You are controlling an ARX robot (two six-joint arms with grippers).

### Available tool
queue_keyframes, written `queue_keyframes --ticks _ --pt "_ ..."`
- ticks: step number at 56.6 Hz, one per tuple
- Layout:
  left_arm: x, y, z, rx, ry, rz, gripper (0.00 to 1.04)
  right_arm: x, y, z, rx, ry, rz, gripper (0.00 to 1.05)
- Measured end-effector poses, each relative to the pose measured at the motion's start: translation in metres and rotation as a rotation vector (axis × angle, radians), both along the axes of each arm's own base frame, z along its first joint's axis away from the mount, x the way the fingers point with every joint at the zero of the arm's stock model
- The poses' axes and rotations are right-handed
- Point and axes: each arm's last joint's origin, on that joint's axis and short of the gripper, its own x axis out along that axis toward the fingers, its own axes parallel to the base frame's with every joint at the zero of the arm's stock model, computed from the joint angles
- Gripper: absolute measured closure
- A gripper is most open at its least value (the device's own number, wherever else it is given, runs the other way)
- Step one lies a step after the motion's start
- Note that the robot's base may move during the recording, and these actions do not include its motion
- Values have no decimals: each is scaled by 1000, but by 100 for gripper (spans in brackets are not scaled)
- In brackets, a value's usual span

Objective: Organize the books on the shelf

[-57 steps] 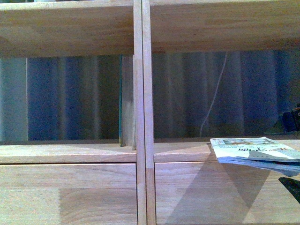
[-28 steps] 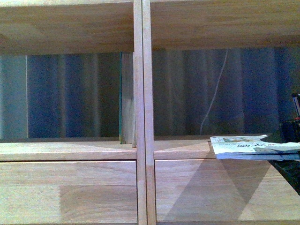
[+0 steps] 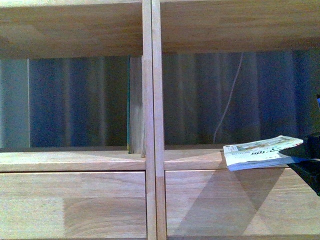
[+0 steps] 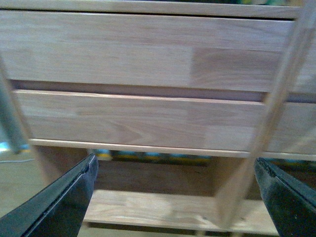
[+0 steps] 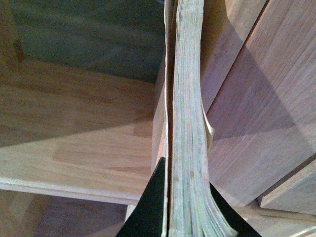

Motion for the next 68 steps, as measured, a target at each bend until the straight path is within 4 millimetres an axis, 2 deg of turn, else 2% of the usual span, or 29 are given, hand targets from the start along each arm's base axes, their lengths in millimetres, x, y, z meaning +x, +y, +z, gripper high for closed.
queue_keyframes --ticks 6,15,18,23,28,33,37,43,56,63,68 --pt "3 9 13 -41 -16 -113 7 -4 1 1 0 -14 27 97" --pt "17 27 77 -86 -126 -141 7 -15 2 8 -5 -70 81 97" --pt "36 32 105 -152 -123 -182 7 -19 2 13 -7 -101 105 97" --pt "67 37 125 -266 -65 -229 7 -25 3 20 -14 -152 140 97" --pt "103 40 135 -398 28 -274 7 -30 3 25 -24 -192 166 97" --pt "139 36 137 -529 130 -319 7 -37 5 28 -39 -240 205 97" --pt "162 26 138 -607 194 -385 7 -42 8 30 -59 -279 241 97" --pt "181 2 144 -673 237 -499 7 -50 14 33 -102 -339 305 97" --pt "191 -68 162 -716 233 -733 7 -56 23 30 -134 -369 365 97" --pt "201 -101 160 -728 262 -786 7 -61 30 28 -133 -372 412 97" --pt "211 -115 156 -739 279 -795 7 -70 38 29 -136 -395 475 97"
